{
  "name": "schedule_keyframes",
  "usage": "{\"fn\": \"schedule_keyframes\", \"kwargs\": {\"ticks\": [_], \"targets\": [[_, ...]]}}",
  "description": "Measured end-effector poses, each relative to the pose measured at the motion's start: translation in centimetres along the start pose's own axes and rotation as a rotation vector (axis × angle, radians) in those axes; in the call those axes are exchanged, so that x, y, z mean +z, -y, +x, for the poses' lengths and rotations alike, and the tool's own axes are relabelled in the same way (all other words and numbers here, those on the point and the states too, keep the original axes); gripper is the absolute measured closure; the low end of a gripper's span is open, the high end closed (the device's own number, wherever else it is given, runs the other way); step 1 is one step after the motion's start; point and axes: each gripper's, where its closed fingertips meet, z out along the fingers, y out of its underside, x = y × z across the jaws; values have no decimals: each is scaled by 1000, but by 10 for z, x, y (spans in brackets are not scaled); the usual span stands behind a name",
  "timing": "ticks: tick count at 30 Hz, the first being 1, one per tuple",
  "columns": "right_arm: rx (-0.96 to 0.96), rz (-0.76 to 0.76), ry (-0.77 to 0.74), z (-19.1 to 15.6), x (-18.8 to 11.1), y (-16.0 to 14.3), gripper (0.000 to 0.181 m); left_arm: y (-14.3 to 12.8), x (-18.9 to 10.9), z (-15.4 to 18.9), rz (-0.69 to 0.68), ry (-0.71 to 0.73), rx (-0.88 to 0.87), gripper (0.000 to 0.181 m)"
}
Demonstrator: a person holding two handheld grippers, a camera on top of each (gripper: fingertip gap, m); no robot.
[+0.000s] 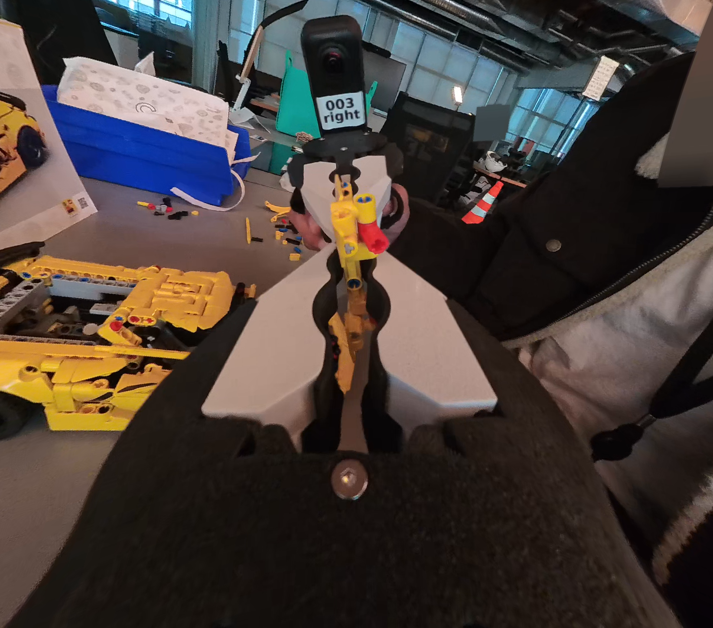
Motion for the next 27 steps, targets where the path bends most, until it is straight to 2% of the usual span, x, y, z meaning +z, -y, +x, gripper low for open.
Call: {"fn": "schedule_keyframes", "kwargs": {"ticks": [7,10,13,20,24,27], "targets": [[-6,-1,13,-6,-3,2,179,2,2,5,41,-50,-45,174],[49,7,36,-3,-2,-2,178,-2,3,1,37,-51,-74,174],[61,87,68,-5,-5,7,163,-8,7,0,-5,-26,-47,174],[89,117,47,0,-6,9,172,-19,14,-1,-63,-6,-30,174],[74,118,14,6,-8,8,176,-29,18,-7,-128,67,59,174],[29,129,-69,18,-11,8,172,-29,17,-27,-184,263,288,175]]}}
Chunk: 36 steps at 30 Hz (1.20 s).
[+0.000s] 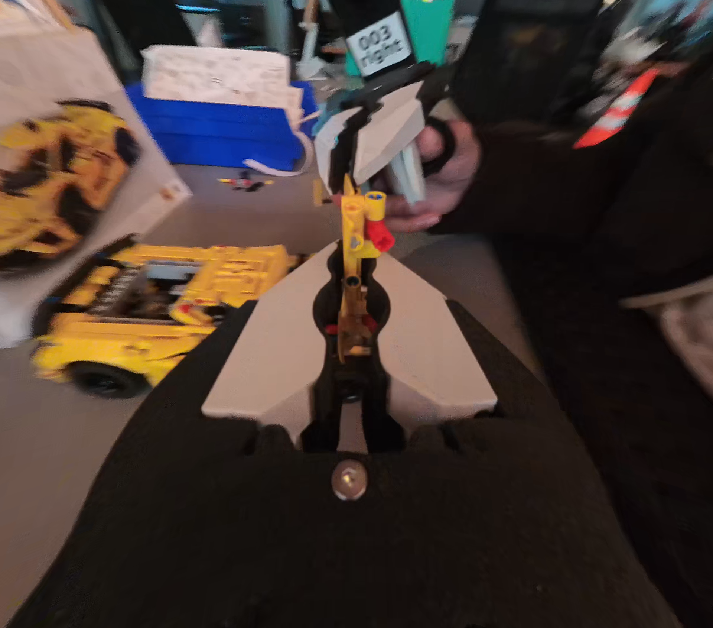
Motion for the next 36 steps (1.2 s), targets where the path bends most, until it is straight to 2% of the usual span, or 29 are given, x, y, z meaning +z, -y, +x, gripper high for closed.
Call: {"fn": "schedule_keyframes", "kwargs": {"ticks": [3,7,10,13,18,20,24,32,36], "targets": [[-43,58,-56,8,-3,8,153,5,-4,-26,-44,285,271,174],[-62,68,-100,10,-4,11,153,20,-26,-60,-159,735,750,174],[134,61,-6,0,4,8,158,30,-33,-62,-285,940,1149,174],[377,94,60,2,8,8,154,37,-31,-57,-333,1029,1379,174],[450,109,98,-2,9,10,160,42,-23,-47,-386,1080,1575,174],[474,91,84,-1,10,6,174,42,-20,-44,-408,1105,1624,174],[541,74,49,8,8,1,175,34,-19,-50,-476,1084,1596,174],[609,38,85,9,5,-4,176,29,-20,-48,-474,1053,1589,173],[585,25,88,9,3,-3,176,26,-18,-48,-458,1023,1476,173]]}}
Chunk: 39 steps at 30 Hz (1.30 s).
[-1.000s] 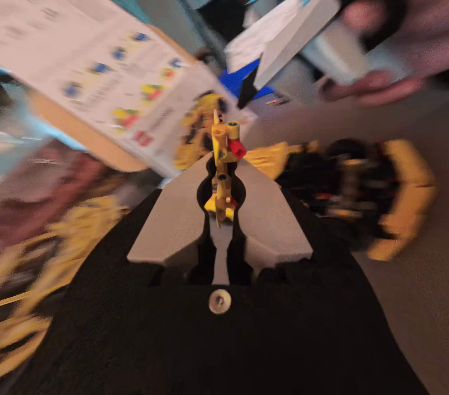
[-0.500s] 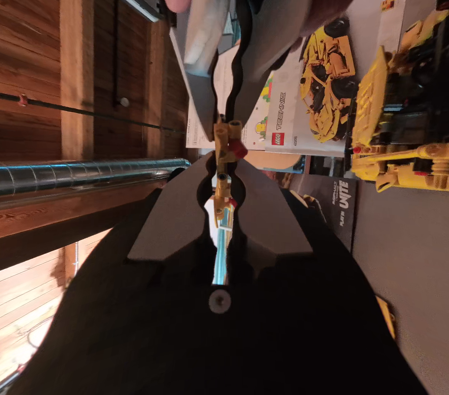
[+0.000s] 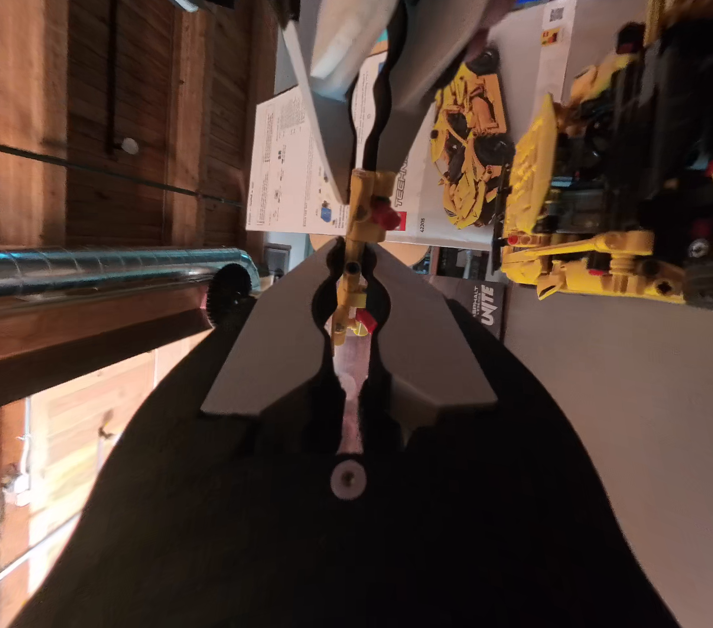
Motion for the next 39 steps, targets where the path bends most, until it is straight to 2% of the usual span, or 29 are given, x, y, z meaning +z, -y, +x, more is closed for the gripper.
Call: {"fn": "schedule_keyframes", "kwargs": {"ticks": [12,14,17,21,26,28,30,31,33,35,37,39], "targets": [[94,-22,103,-2,-2,-1,175,3,-2,-5,1,75,90,174],[91,17,102,-1,-7,7,164,-2,-2,-10,-24,100,79,174],[102,18,115,-1,-9,10,160,-2,-3,-16,-26,105,56,174],[151,51,195,-10,-10,16,165,4,-4,-10,3,97,106,174],[141,39,108,1,-9,12,175,10,-2,-1,-11,43,66,174],[42,18,-17,13,-13,13,175,11,2,12,-20,-69,-65,174],[-64,-7,-72,13,-20,15,174,16,1,18,-7,-178,-237,164],[-99,2,-89,11,-24,19,175,22,-2,17,26,-229,-329,156],[-207,12,-158,13,-36,28,175,29,-9,11,91,-334,-554,155],[-296,-1,-208,14,-45,32,175,35,-15,-5,192,-423,-870,157],[-362,-37,-177,6,-46,28,175,29,-13,-24,256,-520,-1285,155],[-415,-77,-116,-8,-40,20,175,21,-10,-24,293,-700,-1666,138]]}}
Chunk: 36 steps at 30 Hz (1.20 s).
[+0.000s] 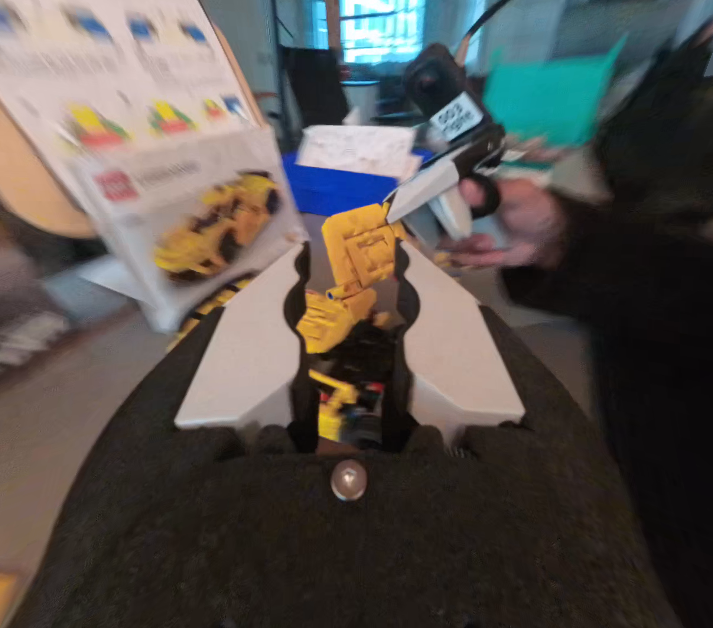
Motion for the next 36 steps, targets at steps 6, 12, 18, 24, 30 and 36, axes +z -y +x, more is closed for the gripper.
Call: {"fn": "schedule_keyframes", "kwargs": {"ticks": [6,12,18,24,30,36], "targets": [[-99,-90,128,-35,15,-16,174,-13,-4,24,-17,-391,-362,125],[-108,-133,135,-39,23,-26,174,-9,-10,42,3,-492,-340,174],[-87,-66,148,-41,25,-18,174,-3,-13,38,53,-469,-298,175],[-80,-45,166,-42,20,-15,175,-1,-10,39,72,-469,-332,175],[-55,-37,198,-46,17,-13,175,4,-12,41,87,-473,-336,175],[-51,-43,209,-47,13,-12,174,5,-16,40,87,-480,-320,175]]}}
